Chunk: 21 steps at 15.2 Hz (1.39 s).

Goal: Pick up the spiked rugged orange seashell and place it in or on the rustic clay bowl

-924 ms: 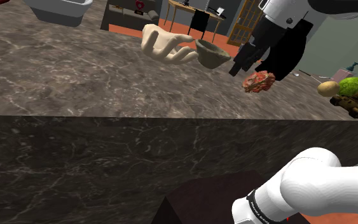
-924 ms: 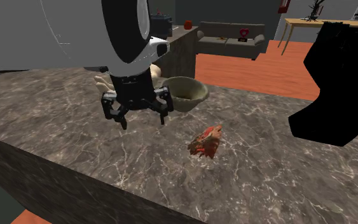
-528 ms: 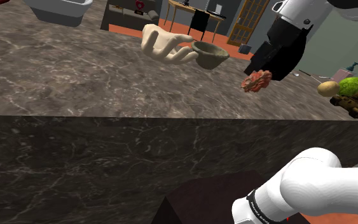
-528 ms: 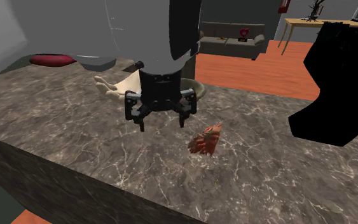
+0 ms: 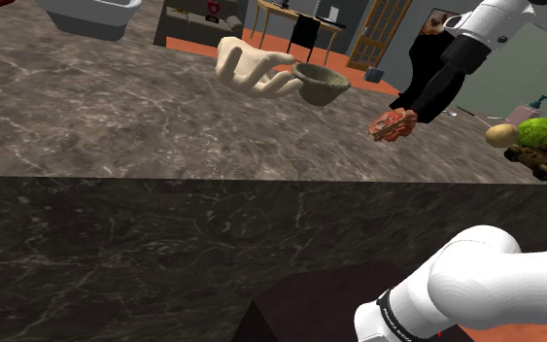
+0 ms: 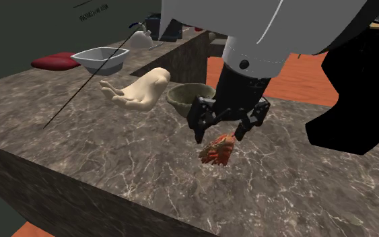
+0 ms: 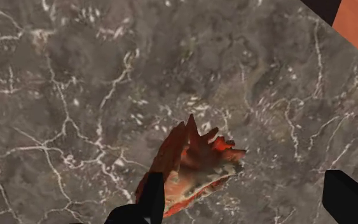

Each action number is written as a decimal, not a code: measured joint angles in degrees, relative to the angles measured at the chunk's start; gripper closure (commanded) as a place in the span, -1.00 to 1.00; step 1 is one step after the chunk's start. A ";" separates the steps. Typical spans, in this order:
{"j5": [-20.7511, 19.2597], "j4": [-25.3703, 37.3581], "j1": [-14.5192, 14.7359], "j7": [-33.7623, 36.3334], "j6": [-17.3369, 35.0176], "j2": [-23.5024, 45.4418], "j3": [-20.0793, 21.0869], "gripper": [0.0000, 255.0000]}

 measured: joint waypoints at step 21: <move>-0.64 -6.05 -0.40 -2.20 4.30 -1.05 -2.12 1.00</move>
